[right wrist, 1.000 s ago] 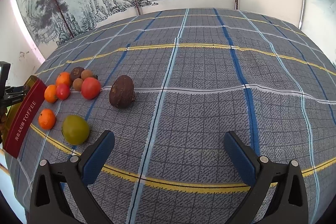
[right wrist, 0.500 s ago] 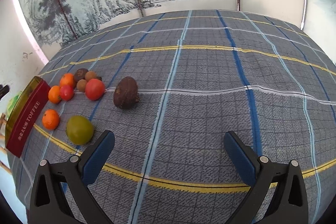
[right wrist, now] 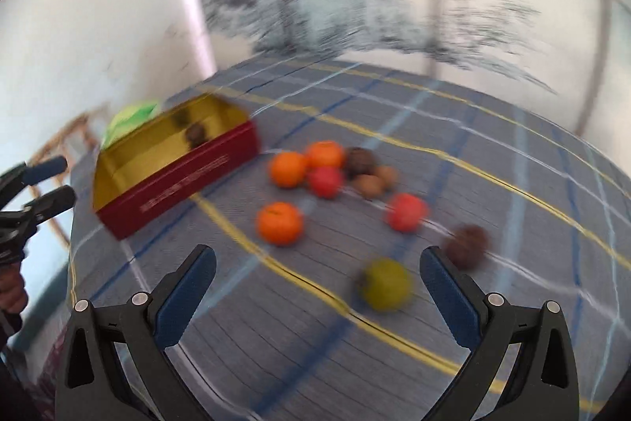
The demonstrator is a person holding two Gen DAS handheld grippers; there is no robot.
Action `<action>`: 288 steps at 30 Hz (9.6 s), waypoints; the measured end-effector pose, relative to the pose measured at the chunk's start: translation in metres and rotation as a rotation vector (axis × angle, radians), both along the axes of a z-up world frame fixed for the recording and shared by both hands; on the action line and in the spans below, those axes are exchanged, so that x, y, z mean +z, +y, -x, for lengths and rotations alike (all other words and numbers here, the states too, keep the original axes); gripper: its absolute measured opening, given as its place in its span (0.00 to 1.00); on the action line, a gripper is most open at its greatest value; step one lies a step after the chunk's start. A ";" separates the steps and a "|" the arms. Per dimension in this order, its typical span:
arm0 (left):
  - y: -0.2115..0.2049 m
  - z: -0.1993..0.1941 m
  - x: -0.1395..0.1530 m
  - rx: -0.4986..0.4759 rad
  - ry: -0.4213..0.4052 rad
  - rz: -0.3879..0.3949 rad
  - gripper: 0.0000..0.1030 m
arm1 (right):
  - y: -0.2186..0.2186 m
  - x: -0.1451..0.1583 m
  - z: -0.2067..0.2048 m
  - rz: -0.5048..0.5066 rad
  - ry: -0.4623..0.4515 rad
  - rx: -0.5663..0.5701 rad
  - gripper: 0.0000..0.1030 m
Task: Organize fruits
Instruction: 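Withdraw the open left tool while the right tool grasps a tangerine, then lower the tangerine into the tin and open the right tool, then grasp the green fruit with the left tool and lift it, then carry the green fruit toward the tin while the right tool grasps a red fruit, then lower the green fruit into the tin and open the left tool, then carry the red fruit over the tin and release it with the right tool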
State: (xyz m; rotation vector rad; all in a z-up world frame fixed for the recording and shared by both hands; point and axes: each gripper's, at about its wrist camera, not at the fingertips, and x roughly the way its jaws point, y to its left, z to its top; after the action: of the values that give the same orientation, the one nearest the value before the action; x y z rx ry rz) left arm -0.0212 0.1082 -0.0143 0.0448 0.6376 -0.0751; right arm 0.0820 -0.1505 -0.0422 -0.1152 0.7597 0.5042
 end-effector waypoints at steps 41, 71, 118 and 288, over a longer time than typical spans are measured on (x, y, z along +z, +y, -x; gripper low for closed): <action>0.027 0.022 0.011 0.037 -0.011 0.027 0.76 | 0.207 0.012 -0.095 0.003 0.169 0.265 0.37; 0.048 0.015 -0.007 0.121 0.059 0.061 0.88 | 0.244 -0.034 -0.145 0.118 0.213 0.149 0.41; -0.167 -0.072 -0.029 -0.436 0.206 0.049 0.90 | -0.225 -0.049 0.021 -0.187 0.115 -0.566 0.62; 0.096 -0.033 -0.018 0.193 0.015 -0.012 0.83 | 0.183 0.029 -0.054 -0.087 0.067 0.258 0.35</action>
State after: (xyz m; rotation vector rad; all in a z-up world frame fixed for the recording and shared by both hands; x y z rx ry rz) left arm 0.0116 0.2044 -0.0323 -0.0060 0.6551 0.1151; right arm 0.1360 0.0328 -0.0136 -0.1161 0.7915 0.7893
